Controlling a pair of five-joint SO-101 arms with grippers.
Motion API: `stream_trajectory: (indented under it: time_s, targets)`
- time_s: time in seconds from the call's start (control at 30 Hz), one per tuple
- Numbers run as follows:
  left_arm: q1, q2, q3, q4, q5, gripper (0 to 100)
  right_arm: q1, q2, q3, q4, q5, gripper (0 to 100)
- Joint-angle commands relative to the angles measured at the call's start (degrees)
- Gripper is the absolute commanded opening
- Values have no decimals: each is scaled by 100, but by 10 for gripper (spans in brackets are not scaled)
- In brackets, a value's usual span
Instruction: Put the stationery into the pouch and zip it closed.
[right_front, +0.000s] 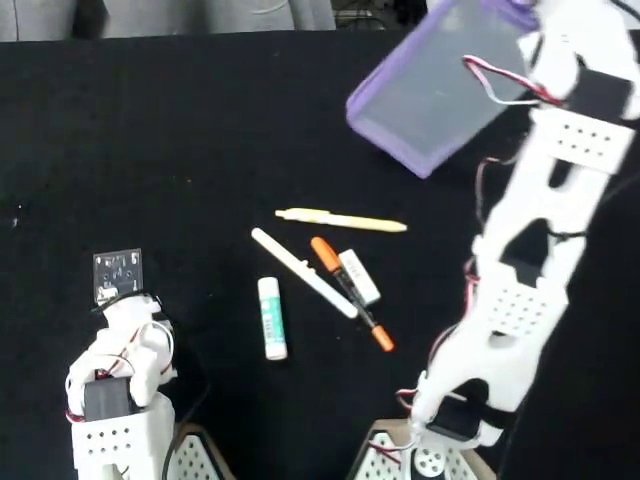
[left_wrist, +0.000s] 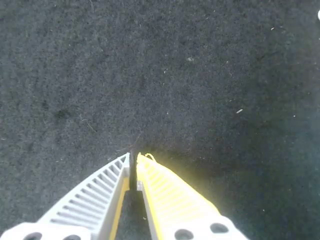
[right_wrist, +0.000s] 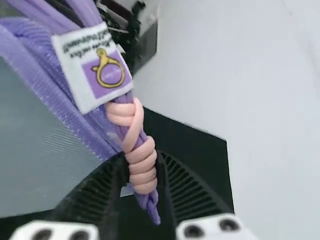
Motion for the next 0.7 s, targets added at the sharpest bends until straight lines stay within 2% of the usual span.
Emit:
stream_trajectory:
  time_s: [0.0, 0.17, 0.37, 0.6, 0.67]
  targets:
    - [-48, -26, 136, 26, -9, 31, 440, 75, -207, 26, 62, 11]
    - [-48, -26, 136, 26, -9, 31, 651, -4, -215, 1169, 123, 11]
    - [-48, -26, 136, 26, -9, 31, 475, -479, -215, 2673, 1002, 11]
    - [-48, -26, 136, 26, -9, 31, 290, -954, -163, 2927, 985, 11]
    - [-48, -26, 136, 26, -9, 31, 167, -1051, -163, 2936, 765, 11]
